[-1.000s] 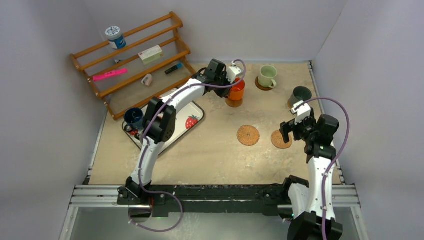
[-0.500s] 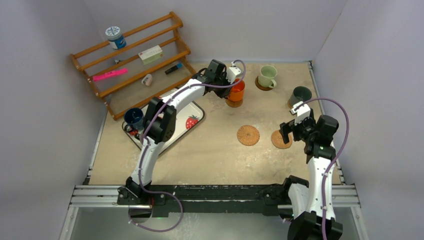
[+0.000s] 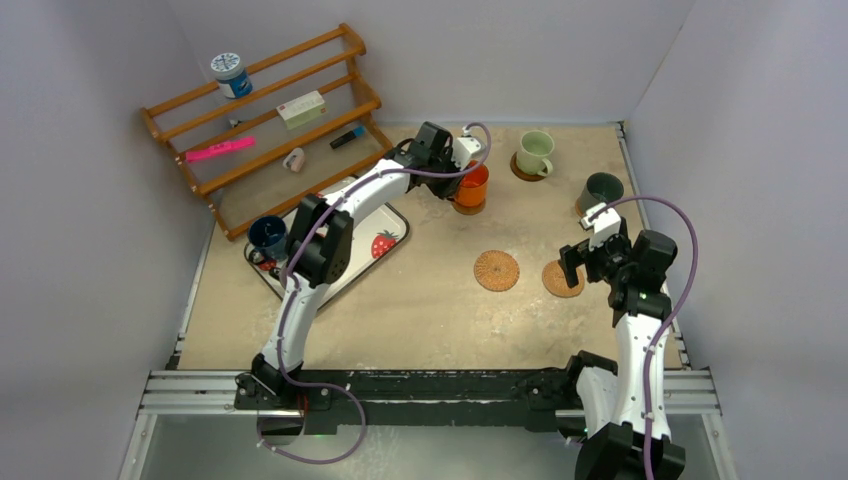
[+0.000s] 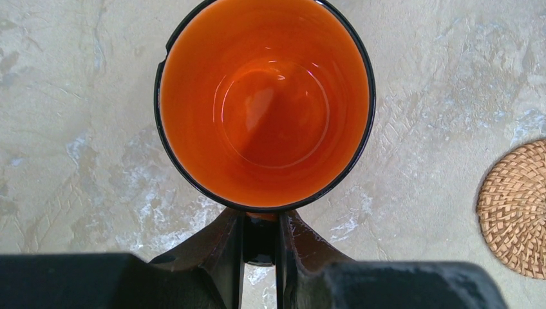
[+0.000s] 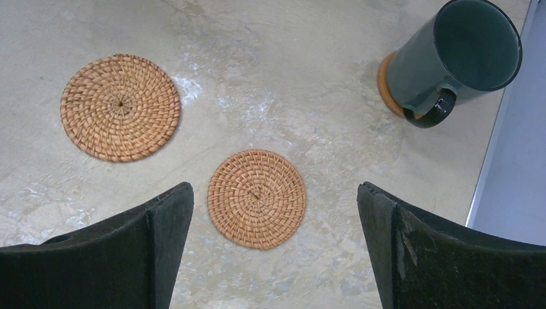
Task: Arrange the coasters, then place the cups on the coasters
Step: Place the cup on the coaster.
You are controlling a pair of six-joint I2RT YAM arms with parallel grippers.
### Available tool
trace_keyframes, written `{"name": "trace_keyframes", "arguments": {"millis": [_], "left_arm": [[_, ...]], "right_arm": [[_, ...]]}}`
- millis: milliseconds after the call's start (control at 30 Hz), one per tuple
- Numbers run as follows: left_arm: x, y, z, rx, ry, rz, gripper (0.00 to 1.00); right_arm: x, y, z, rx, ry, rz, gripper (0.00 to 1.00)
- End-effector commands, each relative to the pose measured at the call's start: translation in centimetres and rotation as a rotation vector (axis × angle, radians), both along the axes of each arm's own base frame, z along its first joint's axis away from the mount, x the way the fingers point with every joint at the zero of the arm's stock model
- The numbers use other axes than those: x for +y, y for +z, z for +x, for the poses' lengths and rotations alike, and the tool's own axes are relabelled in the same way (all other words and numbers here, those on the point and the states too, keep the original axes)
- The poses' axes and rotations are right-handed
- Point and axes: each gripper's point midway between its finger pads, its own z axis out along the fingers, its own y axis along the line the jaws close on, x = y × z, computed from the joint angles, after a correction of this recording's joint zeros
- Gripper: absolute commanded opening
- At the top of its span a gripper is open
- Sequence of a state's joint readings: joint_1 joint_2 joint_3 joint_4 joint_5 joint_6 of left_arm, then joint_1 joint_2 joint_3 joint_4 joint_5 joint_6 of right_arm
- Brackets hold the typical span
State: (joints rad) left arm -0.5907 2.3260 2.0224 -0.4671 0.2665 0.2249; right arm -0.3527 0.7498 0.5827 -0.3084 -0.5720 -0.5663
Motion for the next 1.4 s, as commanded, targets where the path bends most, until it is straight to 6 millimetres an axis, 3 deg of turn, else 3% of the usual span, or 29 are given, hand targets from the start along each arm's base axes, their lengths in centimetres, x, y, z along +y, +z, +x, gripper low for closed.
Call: {"name": "trace_keyframes", "arguments": {"millis": [0, 733, 1367], "left_arm": [[-1.6, 4.4, 0.5, -0.08, -0.022, -0.1, 0.0], [-1.5, 4.0, 0.0, -0.077, -0.027, -0.083, 0.0], [-1.0, 5.2, -0.5, -0.111, -0.017, -0.082, 0.0]], "right_arm": [[0.3, 0.5, 0.2, -0.031, 0.026, -0.001, 0.99], [0.4, 0.6, 0.1, -0.034, 0.028, -0.006, 0.99], [0.5, 0.7, -0.1, -0.039, 0.031, -0.009, 0.99]]}}
